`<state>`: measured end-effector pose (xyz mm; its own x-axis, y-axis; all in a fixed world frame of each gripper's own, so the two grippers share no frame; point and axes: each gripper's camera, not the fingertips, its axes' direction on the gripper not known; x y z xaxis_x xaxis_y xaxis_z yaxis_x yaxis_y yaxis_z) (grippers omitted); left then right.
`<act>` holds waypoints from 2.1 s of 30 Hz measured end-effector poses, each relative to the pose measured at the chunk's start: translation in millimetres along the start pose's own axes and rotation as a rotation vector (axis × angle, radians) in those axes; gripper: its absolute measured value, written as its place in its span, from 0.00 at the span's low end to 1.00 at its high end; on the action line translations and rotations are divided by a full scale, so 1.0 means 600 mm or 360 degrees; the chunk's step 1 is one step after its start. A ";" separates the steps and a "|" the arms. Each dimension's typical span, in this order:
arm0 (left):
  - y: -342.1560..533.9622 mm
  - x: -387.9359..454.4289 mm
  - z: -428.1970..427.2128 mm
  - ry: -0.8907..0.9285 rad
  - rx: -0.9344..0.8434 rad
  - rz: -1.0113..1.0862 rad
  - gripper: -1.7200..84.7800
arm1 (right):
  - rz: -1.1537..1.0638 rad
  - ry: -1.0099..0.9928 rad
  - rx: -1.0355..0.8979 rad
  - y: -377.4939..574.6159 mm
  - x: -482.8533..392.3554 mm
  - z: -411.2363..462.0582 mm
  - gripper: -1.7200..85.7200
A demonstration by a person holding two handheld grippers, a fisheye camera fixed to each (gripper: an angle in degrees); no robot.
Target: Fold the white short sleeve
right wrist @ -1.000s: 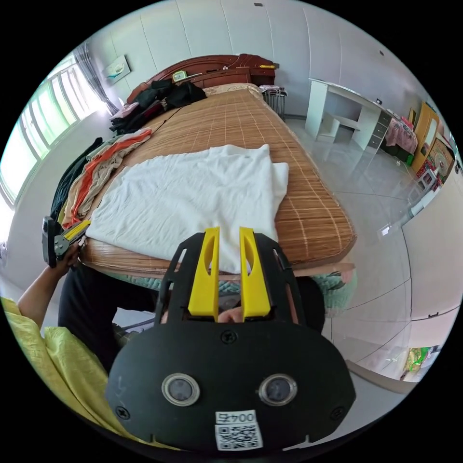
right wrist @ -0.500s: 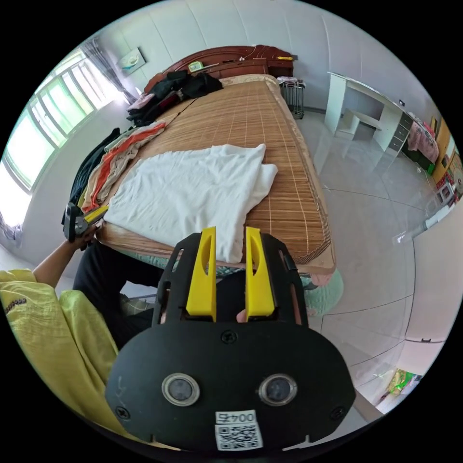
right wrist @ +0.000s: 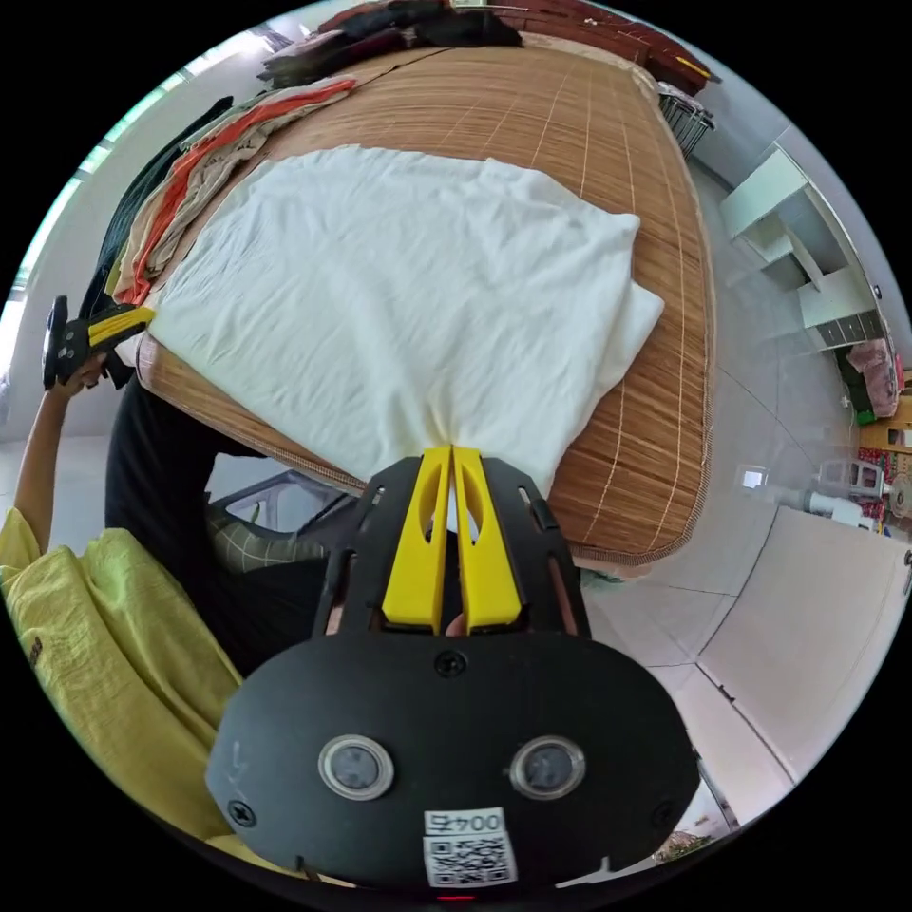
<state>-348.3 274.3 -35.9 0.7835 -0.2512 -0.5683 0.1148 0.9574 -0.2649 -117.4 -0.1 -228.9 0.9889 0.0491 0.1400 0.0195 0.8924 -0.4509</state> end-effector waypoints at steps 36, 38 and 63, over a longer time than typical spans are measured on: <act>-0.130 -0.052 0.019 0.0040 -0.0179 0.0259 0.02 | -0.0458 0.0214 -0.0228 -0.125 -0.002 -0.061 0.12; -0.133 -0.047 0.020 0.0019 -0.0181 0.0266 0.02 | -0.0449 0.0219 -0.0207 -0.116 -0.004 -0.058 0.12; -0.166 -0.039 0.032 0.0054 -0.0261 0.0213 0.03 | -0.0489 0.0053 0.0344 0.211 0.063 -0.007 0.12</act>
<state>-366.4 187.3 18.5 0.7639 -0.1304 -0.6320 -0.0919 0.9474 -0.3066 -76.9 112.9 -284.3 0.9460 -0.2473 0.2096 0.2883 0.9374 -0.1952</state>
